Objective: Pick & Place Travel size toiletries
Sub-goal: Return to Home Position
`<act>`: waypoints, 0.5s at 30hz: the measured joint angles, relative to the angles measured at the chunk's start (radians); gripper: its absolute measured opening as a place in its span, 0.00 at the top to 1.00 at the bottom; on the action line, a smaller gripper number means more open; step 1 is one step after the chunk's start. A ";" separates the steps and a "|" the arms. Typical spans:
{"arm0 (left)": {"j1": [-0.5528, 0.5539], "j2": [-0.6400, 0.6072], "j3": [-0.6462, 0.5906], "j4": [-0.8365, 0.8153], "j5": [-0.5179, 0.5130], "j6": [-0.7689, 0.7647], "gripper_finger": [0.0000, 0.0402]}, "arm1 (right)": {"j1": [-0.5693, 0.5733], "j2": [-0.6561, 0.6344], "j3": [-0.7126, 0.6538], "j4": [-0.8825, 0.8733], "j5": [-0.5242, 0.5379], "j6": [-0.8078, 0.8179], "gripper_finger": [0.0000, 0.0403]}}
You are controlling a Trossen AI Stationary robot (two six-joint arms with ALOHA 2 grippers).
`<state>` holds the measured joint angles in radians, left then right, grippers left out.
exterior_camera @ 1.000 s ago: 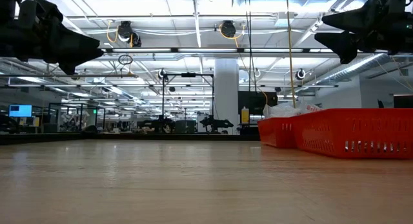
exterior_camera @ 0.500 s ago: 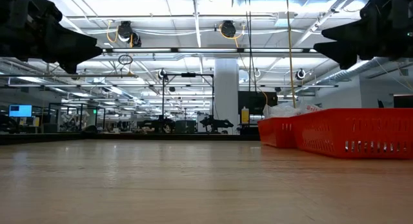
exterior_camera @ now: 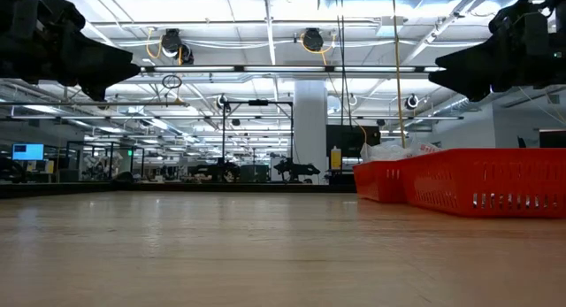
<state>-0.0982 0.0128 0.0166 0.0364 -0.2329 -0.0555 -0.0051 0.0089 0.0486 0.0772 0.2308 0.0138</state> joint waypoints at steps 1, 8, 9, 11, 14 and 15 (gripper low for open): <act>0.000 0.000 0.000 0.000 0.000 0.000 0.59 | 0.000 0.000 0.000 0.000 0.000 0.000 0.34; 0.000 0.000 0.000 0.000 0.000 0.008 0.59 | 0.000 0.000 0.000 -0.024 -0.012 0.008 0.34; 0.000 0.000 0.000 0.000 0.000 0.003 0.59 | 0.000 0.000 0.000 -0.026 -0.033 0.012 0.33; 0.000 0.000 0.000 -0.001 0.000 0.001 0.59 | 0.000 0.000 0.000 -0.030 -0.094 0.015 0.33; 0.000 0.000 0.000 -0.001 0.000 0.003 0.59 | 0.000 0.000 0.000 -0.034 -0.170 0.015 0.33; 0.000 0.000 0.000 -0.001 0.000 0.005 0.59 | 0.000 0.000 0.000 -0.034 -0.182 0.016 0.33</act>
<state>-0.0982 0.0132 0.0166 0.0357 -0.2329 -0.0509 -0.0048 0.0090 0.0486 0.0433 0.0488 0.0295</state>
